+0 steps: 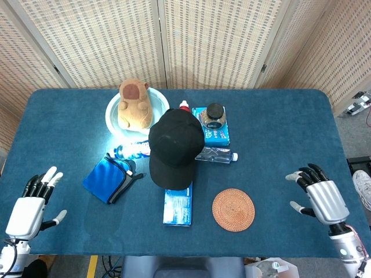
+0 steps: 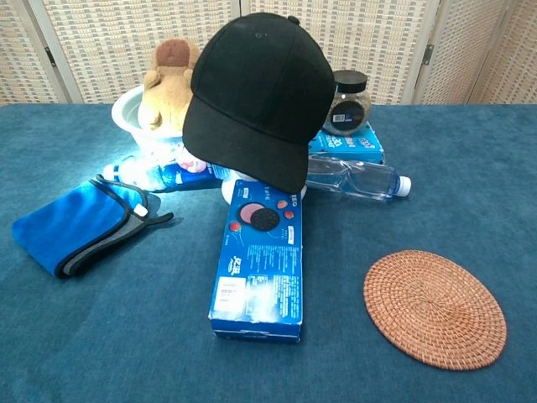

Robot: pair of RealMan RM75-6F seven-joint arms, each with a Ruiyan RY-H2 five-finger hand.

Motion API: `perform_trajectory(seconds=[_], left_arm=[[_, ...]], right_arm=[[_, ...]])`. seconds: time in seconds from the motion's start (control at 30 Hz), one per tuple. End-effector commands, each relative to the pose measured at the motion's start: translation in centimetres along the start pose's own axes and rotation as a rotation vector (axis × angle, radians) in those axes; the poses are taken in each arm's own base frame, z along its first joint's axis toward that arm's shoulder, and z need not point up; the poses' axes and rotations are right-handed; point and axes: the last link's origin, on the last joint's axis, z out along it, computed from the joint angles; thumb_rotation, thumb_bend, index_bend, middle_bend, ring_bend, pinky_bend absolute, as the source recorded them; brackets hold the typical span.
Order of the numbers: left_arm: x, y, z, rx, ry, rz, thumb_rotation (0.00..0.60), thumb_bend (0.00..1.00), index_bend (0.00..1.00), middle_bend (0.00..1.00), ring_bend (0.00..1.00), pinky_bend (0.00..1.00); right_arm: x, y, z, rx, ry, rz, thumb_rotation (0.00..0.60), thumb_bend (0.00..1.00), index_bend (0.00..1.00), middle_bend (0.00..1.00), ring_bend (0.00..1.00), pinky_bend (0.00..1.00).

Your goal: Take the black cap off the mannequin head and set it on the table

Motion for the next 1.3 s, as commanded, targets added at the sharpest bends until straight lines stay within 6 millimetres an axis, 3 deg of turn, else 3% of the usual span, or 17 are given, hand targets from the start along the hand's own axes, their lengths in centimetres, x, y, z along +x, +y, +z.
perform_trajectory(seconds=[0.03, 0.53, 0.73, 0.9, 1.3], left_arm=[[0.0, 0.0, 0.0, -0.001, 0.0, 0.001, 0.6, 0.19, 0.04, 0.0, 0.02, 0.0], [0.0, 0.0, -0.2, 0.006, -0.003, 0.008, 0.6, 0.19, 0.04, 0.0, 0.02, 0.0], [0.0, 0.1, -0.1, 0.004, -0.004, 0.008, 0.6, 0.19, 0.04, 0.0, 0.02, 0.0], [-0.1, 0.1, -0.1, 0.006, -0.007, 0.01, 0.6, 0.19, 0.04, 0.0, 0.02, 0.0], [-0.2, 0.2, 0.0, 0.002, -0.014, 0.013, 0.6, 0.19, 0.04, 0.0, 0.02, 0.0]], right_arm=[[-0.1, -1.6, 1.4, 0.086, -0.008, -0.012, 0.6, 0.0, 0.36, 0.36, 0.22, 0.17], [-1.3, -9.4, 7.3, 0.407, 0.035, -0.041, 0.6, 0.0, 0.35, 0.3, 0.22, 0.17], [-2.6, -12.0, 8.8, 0.476, 0.044, -0.068, 0.6, 0.0, 0.24, 0.22, 0.16, 0.17], [-3.3, -13.6, 9.7, 0.516, 0.064, -0.072, 0.6, 0.0, 0.19, 0.18, 0.12, 0.15], [-5.4, -16.8, 11.8, 0.586, 0.141, -0.109, 0.6, 0.0, 0.18, 0.15, 0.08, 0.12]])
